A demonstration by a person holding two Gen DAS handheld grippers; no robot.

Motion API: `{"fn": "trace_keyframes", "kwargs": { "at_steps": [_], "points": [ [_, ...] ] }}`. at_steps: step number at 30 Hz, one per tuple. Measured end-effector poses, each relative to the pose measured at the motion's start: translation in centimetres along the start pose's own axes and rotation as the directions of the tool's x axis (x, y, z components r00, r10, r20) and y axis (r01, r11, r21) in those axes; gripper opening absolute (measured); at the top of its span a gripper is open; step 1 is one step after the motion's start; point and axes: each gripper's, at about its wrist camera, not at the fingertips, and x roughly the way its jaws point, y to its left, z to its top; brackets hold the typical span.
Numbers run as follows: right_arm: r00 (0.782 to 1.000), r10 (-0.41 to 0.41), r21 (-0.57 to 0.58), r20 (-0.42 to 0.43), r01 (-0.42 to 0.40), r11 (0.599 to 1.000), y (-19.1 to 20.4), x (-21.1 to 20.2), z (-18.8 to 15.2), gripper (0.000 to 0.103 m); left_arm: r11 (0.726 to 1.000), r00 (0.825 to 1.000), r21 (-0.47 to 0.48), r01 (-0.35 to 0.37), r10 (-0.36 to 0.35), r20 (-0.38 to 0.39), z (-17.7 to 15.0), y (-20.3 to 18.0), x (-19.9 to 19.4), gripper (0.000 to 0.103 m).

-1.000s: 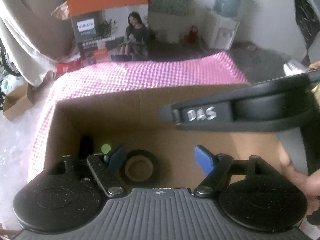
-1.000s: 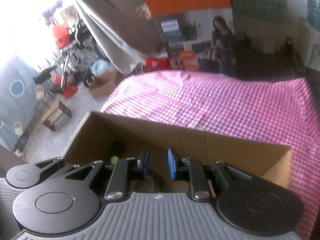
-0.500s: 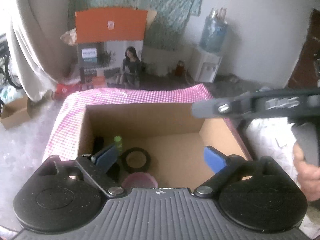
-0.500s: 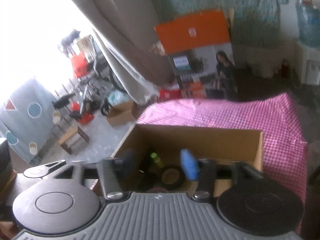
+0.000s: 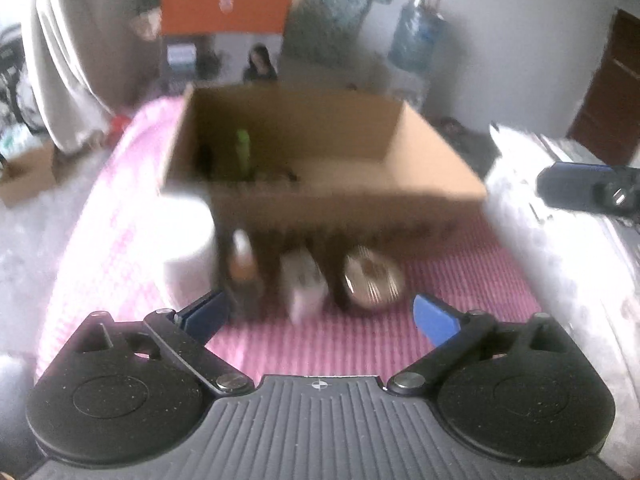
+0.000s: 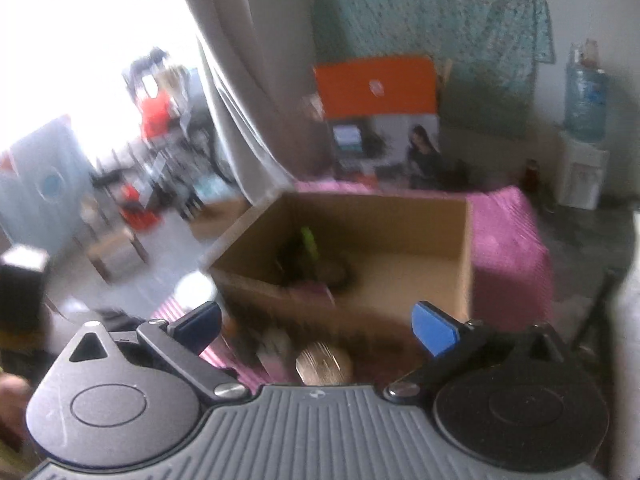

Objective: Organize rigid objects

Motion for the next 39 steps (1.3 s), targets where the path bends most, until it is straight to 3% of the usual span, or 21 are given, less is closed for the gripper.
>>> {"fn": "trace_keyframes", "kwargs": {
  "at_steps": [2,6,11,13,16,19,22,27,32,35,39],
  "points": [
    [0.999,-0.034,-0.02,-0.028,0.033,0.999,0.9,0.1,-1.6,0.103,1.0,1.0,-0.003,0.012,-0.012,-0.003,-0.9,0.1,0.7,0.1],
    [0.999,-0.042,-0.012,-0.006,0.041,0.999,2.6,-0.9,-4.4,0.103,1.0,1.0,-0.021,0.01,-0.01,-0.008,-2.4,0.7,1.2,0.103],
    [0.987,-0.157,-0.076,-0.029,0.155,0.985,3.7,-0.6,-5.7,0.103,0.997,0.999,-0.062,0.053,-0.053,0.001,-2.6,1.7,1.2,0.103],
    [0.985,-0.162,-0.099,-0.055,0.156,0.983,3.8,-0.2,-5.8,0.103,0.995,0.998,-0.08,0.06,-0.059,0.02,-3.0,2.2,0.8,0.103],
    [0.994,-0.103,-0.079,-0.045,0.099,0.992,3.2,0.1,-6.2,0.103,0.998,0.997,-0.033,0.059,-0.057,0.061,-3.1,1.8,0.8,0.103],
    [0.998,-0.007,0.041,-0.056,0.01,0.999,1.2,1.2,-6.1,0.103,0.998,0.997,0.049,0.04,-0.043,0.071,-3.6,0.5,1.5,0.103],
    [0.999,0.005,0.131,-0.044,0.001,0.991,-0.4,2.3,-6.0,0.103,0.992,0.997,0.124,0.034,-0.041,0.061,-3.9,-0.9,2.5,0.103],
    [0.997,0.052,0.252,-0.055,-0.036,0.967,-2.5,4.5,-6.1,0.103,0.976,0.997,0.218,0.011,-0.026,0.066,-3.9,-2.6,4.1,0.102],
    [0.987,0.141,0.368,-0.077,-0.103,0.924,-4.3,7.2,-6.2,0.101,0.962,0.997,0.268,0.046,-0.059,0.04,-3.5,-3.5,5.8,0.096],
    [0.982,0.177,0.422,-0.067,-0.133,0.897,-5.4,8.4,-6.3,0.097,0.948,0.998,0.316,0.046,-0.059,0.032,-3.4,-4.2,6.7,0.09],
    [0.973,0.213,0.492,-0.085,-0.145,0.858,-6.7,10.4,-6.5,0.078,0.933,0.998,0.355,0.064,-0.067,-0.003,-3.3,-4.8,8.0,0.079]
  ]
}}
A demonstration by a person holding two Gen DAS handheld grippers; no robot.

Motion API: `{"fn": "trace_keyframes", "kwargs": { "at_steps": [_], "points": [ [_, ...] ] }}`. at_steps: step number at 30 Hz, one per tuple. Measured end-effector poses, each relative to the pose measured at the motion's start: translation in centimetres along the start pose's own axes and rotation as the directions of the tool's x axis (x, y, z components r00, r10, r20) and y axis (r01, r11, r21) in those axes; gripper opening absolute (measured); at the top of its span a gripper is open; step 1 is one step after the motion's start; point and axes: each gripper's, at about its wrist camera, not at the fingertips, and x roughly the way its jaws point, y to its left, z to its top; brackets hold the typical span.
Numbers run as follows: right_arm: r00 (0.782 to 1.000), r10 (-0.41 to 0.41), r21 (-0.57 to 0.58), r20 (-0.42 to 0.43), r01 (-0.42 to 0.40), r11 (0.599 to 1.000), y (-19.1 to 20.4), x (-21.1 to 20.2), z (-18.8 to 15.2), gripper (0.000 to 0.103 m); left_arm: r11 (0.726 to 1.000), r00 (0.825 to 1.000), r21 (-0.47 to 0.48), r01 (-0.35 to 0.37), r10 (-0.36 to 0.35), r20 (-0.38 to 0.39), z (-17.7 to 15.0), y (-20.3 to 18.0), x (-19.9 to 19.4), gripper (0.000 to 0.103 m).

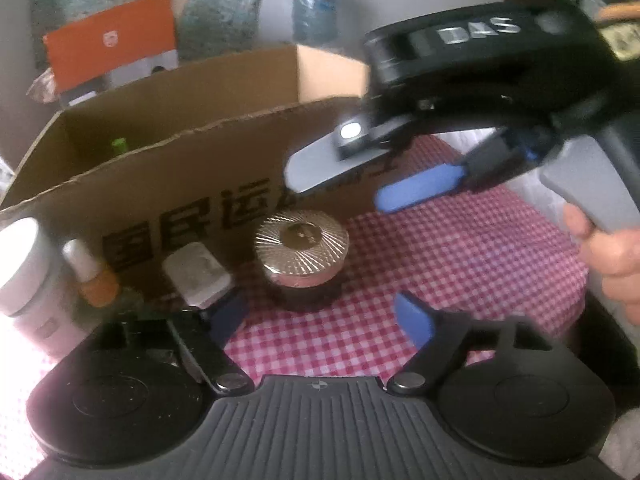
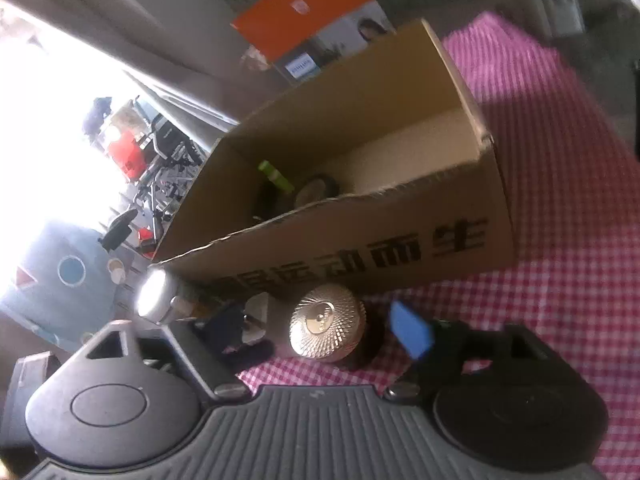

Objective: Organize rigid objects

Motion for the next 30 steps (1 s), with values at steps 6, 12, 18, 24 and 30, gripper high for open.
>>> {"fn": "trace_keyframes", "kwargs": {
  "at_steps": [6,12,18,24,30],
  "points": [
    [0.998,0.025,0.078,-0.051,-0.021,0.997,-1.9,2.0,0.5,0.063,1.0,0.999,0.017,-0.012,0.013,-0.045,0.6,-0.1,1.6,0.075],
    [0.995,0.044,0.093,-0.087,-0.036,0.995,-2.4,3.2,0.7,0.052,0.999,0.996,-0.037,0.009,-0.012,-0.087,0.9,0.5,3.0,0.066],
    [0.994,0.034,0.068,-0.103,-0.027,0.997,-1.9,3.2,0.4,0.051,0.998,0.996,-0.066,0.022,-0.027,-0.087,0.8,0.4,3.1,0.065],
    [0.993,0.009,0.045,-0.114,-0.004,0.999,-1.6,2.1,-0.8,0.051,0.997,0.993,-0.061,0.053,-0.059,-0.098,0.8,-0.3,2.7,0.065],
    [0.992,-0.016,0.048,-0.128,0.023,0.999,-1.7,-0.3,-2.3,0.051,0.992,0.986,-0.03,0.119,-0.121,-0.117,0.1,-1.9,1.4,0.065]
  ]
}}
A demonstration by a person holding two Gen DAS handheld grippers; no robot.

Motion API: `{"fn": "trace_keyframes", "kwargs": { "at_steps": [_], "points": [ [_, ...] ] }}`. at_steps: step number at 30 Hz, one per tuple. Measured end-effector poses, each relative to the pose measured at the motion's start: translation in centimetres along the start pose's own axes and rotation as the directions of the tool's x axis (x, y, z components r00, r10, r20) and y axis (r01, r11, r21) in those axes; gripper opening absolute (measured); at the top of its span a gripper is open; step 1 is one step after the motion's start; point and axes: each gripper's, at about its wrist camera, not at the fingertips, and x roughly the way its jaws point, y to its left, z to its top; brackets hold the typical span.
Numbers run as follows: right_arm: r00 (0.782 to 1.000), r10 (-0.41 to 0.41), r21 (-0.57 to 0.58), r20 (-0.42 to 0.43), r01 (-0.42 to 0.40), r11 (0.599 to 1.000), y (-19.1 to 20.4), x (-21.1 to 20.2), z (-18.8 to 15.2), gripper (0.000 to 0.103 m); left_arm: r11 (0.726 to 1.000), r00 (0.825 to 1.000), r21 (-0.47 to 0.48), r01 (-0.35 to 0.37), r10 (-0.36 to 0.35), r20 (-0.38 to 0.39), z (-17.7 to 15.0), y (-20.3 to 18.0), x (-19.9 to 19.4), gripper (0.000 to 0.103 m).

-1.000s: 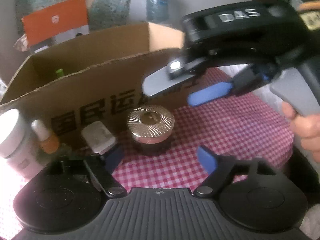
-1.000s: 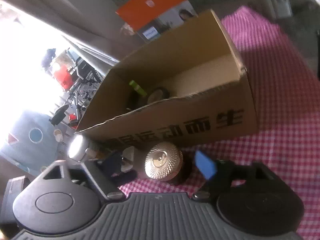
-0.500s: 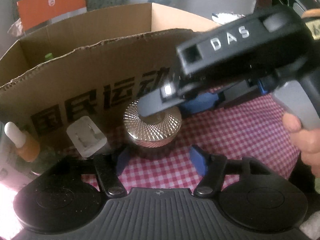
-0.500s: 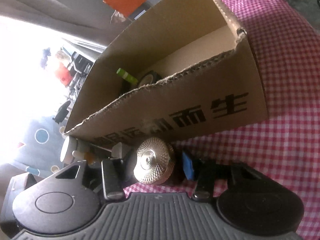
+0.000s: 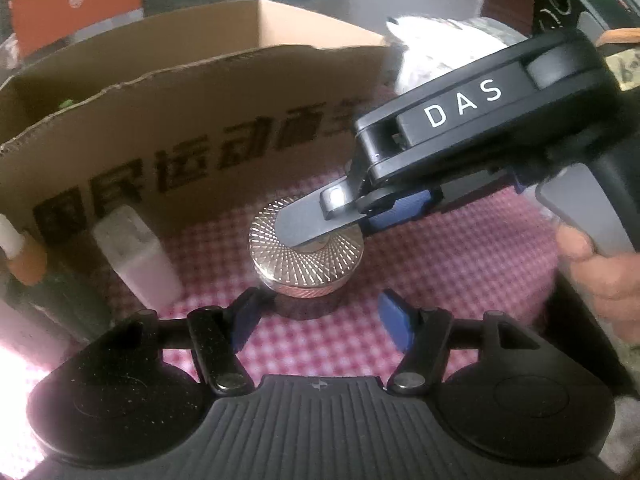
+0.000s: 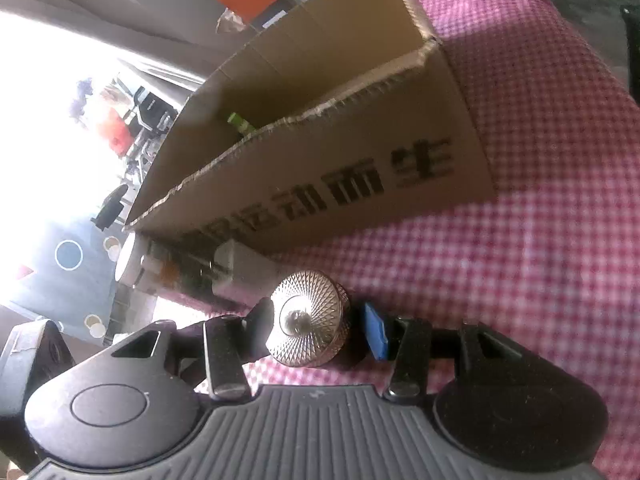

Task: Organize rigid objects
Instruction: 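Grasp the rose-gold-lidded jar with the right gripper, then lift the jar off the table with the right gripper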

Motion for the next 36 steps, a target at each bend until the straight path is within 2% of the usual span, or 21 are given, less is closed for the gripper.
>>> {"fn": "trace_keyframes", "kwargs": {
  "at_steps": [5,10,13,16,19,36],
  "points": [
    [1.0,-0.007,0.007,-0.006,0.007,1.0,-0.4,-1.3,-1.4,0.051,0.998,0.999,0.038,0.041,-0.041,-0.01,-1.0,-1.3,-0.8,0.065],
    [1.0,0.015,0.038,0.009,-0.015,0.999,-1.4,-1.8,-1.3,0.051,0.996,0.999,0.085,-0.036,0.033,0.039,-0.6,-1.7,-1.1,0.065],
    [1.0,0.014,0.038,0.015,-0.015,0.999,-1.4,-2.1,-1.3,0.051,0.994,0.998,0.1,-0.053,0.05,0.039,-0.4,-1.8,-0.7,0.065],
    [1.0,0.012,0.039,0.015,-0.013,0.999,-1.4,-1.9,-1.3,0.051,0.993,0.998,0.099,-0.066,0.064,0.021,-0.1,-1.7,0.2,0.063],
    [1.0,0.013,0.048,0.011,-0.013,0.999,-1.4,-1.3,-1.5,0.051,0.995,0.999,0.082,-0.05,0.049,0.017,-0.1,-1.6,0.7,0.056],
    [0.999,-0.024,0.037,0.031,0.023,0.999,-1.7,-0.8,-1.1,0.052,0.997,0.998,0.045,-0.063,0.063,0.009,1.3,-2.2,1.3,0.056]
  ]
}}
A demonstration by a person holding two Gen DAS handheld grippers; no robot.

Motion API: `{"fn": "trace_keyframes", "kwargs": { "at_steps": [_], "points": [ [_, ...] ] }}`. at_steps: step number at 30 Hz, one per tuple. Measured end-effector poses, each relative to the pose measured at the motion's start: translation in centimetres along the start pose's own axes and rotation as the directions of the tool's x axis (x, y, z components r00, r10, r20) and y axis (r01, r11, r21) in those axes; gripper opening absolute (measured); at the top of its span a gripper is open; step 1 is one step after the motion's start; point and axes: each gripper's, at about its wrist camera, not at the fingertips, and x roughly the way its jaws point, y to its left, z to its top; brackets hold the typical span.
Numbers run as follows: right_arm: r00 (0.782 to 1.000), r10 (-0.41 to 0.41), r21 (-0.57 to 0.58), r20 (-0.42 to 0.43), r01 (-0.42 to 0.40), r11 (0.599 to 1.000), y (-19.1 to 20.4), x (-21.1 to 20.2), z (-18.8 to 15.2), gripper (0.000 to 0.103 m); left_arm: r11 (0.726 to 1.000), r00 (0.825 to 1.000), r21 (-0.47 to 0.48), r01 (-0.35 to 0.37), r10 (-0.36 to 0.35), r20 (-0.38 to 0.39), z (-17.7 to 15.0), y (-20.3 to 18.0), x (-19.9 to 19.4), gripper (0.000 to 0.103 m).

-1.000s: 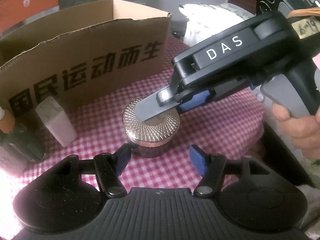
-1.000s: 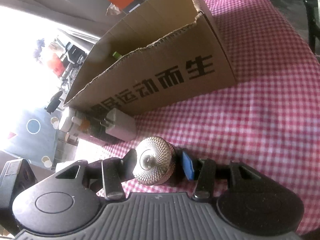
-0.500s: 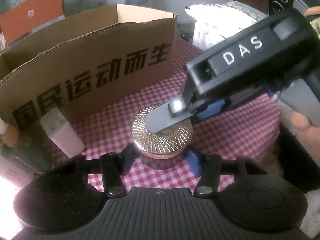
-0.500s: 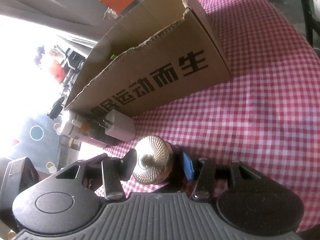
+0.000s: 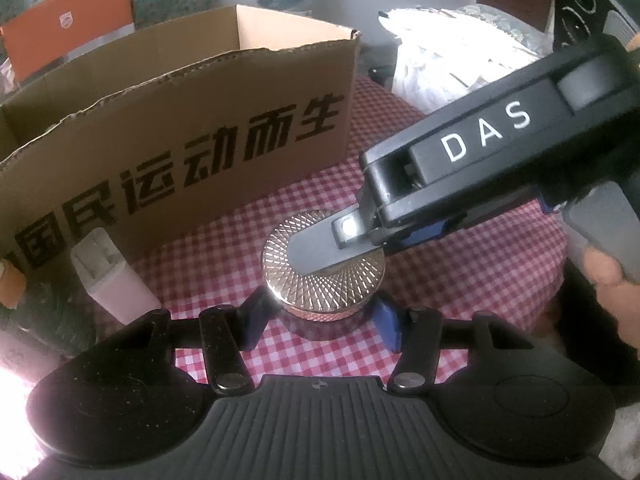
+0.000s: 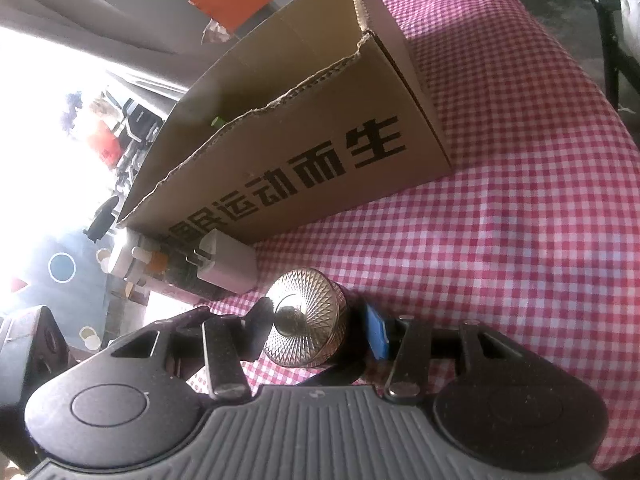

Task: Organize rigid objects
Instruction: 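Lift the jar off the table with the right gripper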

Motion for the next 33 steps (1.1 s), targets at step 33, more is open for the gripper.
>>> {"fn": "trace_keyframes", "kwargs": {
  "at_steps": [33],
  "points": [
    [1.0,-0.008,-0.031,0.021,0.009,0.999,0.9,0.3,-0.1,0.055,0.998,0.999,-0.054,-0.043,0.044,0.013,1.1,-0.1,0.1,0.056]
  ]
}}
